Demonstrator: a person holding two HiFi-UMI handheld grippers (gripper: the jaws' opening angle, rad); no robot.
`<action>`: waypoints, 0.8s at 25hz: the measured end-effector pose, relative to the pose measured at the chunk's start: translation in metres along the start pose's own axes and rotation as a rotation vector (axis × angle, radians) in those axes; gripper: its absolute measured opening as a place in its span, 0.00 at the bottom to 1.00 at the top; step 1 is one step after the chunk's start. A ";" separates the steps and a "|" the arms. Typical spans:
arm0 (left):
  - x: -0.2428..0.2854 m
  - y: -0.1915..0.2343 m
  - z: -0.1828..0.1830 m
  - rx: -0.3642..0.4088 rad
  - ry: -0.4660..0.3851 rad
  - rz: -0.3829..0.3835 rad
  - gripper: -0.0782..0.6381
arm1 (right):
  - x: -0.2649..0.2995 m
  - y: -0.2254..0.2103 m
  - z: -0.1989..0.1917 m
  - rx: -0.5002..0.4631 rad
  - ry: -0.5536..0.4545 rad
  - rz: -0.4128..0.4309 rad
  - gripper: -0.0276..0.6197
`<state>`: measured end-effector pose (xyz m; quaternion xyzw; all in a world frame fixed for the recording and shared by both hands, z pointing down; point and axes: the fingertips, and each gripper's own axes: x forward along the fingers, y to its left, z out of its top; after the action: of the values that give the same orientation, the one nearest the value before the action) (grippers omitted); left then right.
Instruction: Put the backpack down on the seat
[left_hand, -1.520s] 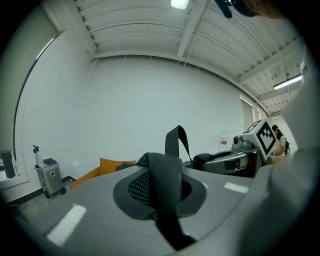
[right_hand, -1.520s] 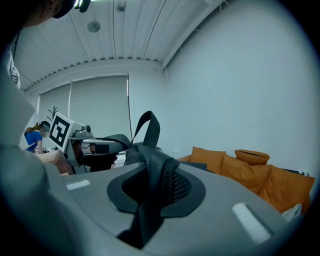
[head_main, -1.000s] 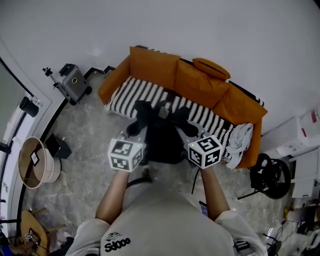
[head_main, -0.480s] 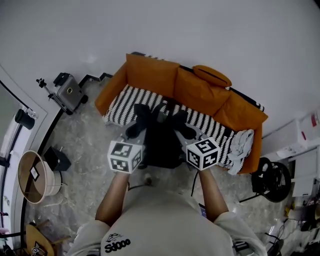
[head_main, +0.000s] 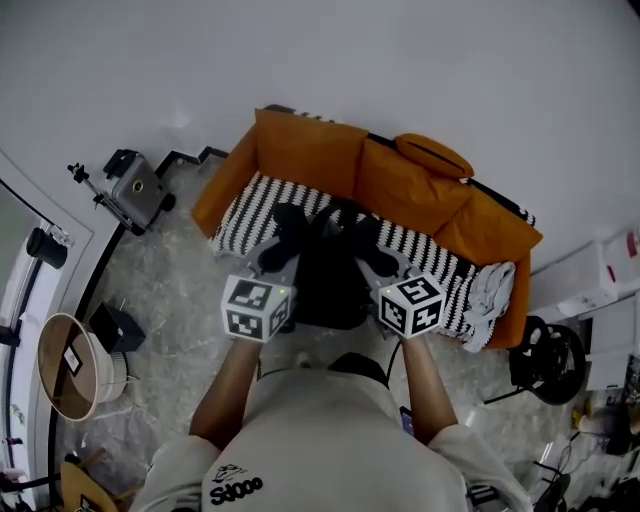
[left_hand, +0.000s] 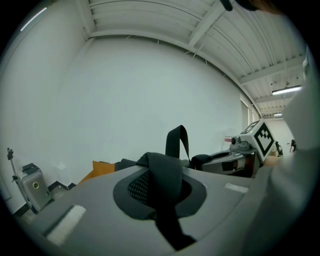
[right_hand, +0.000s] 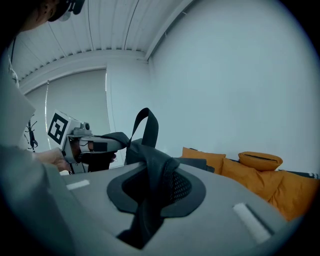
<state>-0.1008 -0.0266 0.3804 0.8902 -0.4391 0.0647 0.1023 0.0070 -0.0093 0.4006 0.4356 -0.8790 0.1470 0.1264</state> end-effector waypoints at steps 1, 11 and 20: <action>0.002 0.004 0.000 -0.002 0.003 -0.001 0.14 | 0.004 0.000 0.000 -0.002 0.007 -0.006 0.12; 0.040 0.037 0.001 -0.017 0.018 -0.009 0.14 | 0.042 -0.025 0.008 0.010 0.009 -0.013 0.12; 0.097 0.071 0.006 -0.003 0.032 -0.011 0.14 | 0.089 -0.072 0.025 -0.006 0.006 0.001 0.12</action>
<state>-0.0979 -0.1448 0.4039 0.8914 -0.4326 0.0776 0.1110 0.0096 -0.1249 0.4188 0.4343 -0.8793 0.1460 0.1304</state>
